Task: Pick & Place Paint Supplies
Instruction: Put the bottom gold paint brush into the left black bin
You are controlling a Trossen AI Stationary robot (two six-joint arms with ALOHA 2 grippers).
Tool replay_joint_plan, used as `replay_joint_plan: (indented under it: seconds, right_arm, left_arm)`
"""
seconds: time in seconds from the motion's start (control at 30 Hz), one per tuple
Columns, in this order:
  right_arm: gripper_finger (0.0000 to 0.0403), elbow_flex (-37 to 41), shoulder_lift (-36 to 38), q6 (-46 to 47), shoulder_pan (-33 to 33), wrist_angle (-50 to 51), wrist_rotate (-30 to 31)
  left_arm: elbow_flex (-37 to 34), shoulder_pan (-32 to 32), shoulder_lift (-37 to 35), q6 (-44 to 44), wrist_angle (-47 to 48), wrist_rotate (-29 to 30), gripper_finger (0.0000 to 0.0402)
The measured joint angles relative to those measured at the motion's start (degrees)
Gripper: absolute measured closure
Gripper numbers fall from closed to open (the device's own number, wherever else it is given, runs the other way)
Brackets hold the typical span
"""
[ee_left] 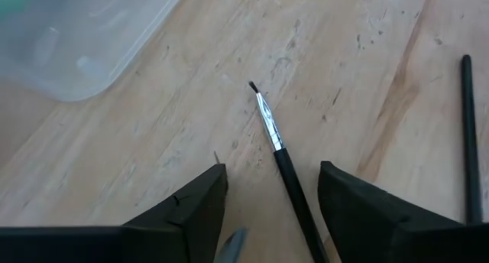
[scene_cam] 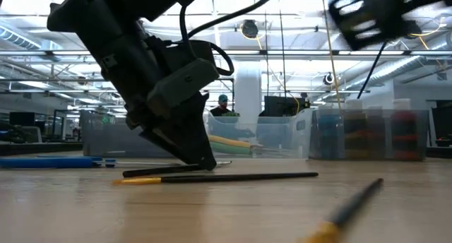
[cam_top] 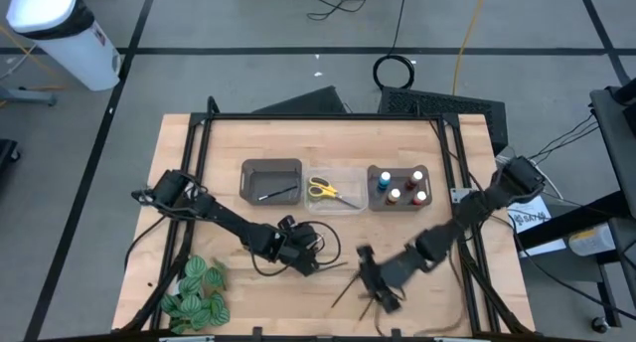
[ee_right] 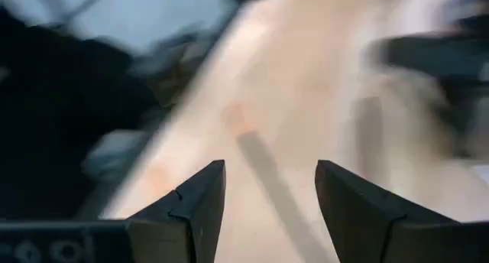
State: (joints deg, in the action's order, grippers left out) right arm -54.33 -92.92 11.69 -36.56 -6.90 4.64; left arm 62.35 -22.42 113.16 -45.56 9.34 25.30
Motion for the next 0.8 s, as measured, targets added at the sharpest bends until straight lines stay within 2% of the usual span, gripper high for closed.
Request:
replay_joint_plan:
  seconds: [0.17, 0.27, 0.4, 0.53, 0.6, 0.8]
  right_arm:
    - [0.0227, -0.04, -2.95, 2.04, -9.15, 0.93, 0.43]
    - [0.0234, -0.03, -7.20, 3.22, -12.06, 1.23, 4.78]
    - [0.0236, -0.02, -13.14, 5.23, -11.89, 1.02, 5.32]
    - [0.0240, -0.31, -18.09, 6.01, -11.30, 3.11, -1.36]
    - [0.0246, -0.71, -20.39, 6.07, -11.22, 5.58, -2.75]
    - [0.0265, -0.26, -21.44, 5.74, -9.06, 4.56, 1.53]
  left_arm:
    - [0.00, 0.01, 0.02, -0.04, -0.39, -0.19, 0.0198]
    - [0.00, 0.01, 0.05, -0.05, -0.67, 0.07, 0.0199]
    - [0.00, 0.18, 0.09, -0.22, -1.00, 0.20, 0.0199]
    - [0.00, 0.64, 0.08, -0.26, -1.17, -0.14, 0.0199]
    - [0.00, 0.83, 0.07, -0.10, -1.33, -0.18, 0.0199]
    - [0.00, 1.09, 0.09, 0.54, -1.92, -0.31, 0.0199]
